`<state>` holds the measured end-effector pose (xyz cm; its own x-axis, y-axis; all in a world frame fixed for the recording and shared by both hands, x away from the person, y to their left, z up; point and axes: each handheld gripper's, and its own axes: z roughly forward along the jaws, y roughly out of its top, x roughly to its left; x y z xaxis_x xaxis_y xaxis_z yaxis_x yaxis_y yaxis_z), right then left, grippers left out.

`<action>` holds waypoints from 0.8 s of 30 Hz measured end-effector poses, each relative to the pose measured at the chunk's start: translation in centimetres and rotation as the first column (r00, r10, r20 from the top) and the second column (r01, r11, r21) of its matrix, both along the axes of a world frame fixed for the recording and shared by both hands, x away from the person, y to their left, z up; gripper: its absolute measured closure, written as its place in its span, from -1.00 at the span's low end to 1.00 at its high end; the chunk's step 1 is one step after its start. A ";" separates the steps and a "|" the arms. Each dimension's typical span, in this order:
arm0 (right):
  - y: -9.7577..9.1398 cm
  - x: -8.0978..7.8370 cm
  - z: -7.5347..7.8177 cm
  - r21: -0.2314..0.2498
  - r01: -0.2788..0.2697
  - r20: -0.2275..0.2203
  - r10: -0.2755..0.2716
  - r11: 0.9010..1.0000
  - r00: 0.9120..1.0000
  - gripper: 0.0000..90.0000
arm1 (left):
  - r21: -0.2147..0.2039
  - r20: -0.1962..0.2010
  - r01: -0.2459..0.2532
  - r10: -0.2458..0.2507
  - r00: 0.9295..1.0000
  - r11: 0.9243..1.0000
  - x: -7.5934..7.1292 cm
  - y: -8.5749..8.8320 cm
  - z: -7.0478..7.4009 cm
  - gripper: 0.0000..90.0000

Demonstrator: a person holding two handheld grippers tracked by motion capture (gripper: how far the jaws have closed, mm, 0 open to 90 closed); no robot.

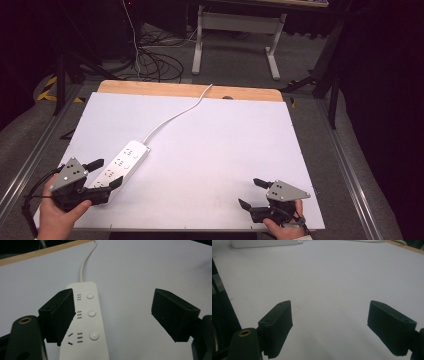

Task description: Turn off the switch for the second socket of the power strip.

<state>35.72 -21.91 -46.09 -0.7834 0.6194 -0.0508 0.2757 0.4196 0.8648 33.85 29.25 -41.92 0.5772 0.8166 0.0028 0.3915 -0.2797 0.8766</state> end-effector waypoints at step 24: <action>0.0 0.1 -0.1 -0.005 0.002 0.002 -0.002 1.000 1.000 -0.55 | 0.064 -0.026 0.104 -0.102 0.994 0.993 1.0 -1.5 2.9 0.34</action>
<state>35.78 -21.90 -46.14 -0.7823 0.6205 -0.0555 0.2749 0.4237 0.8631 34.83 27.70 -38.99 0.6589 0.7512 0.0401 0.3775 -0.3762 0.8462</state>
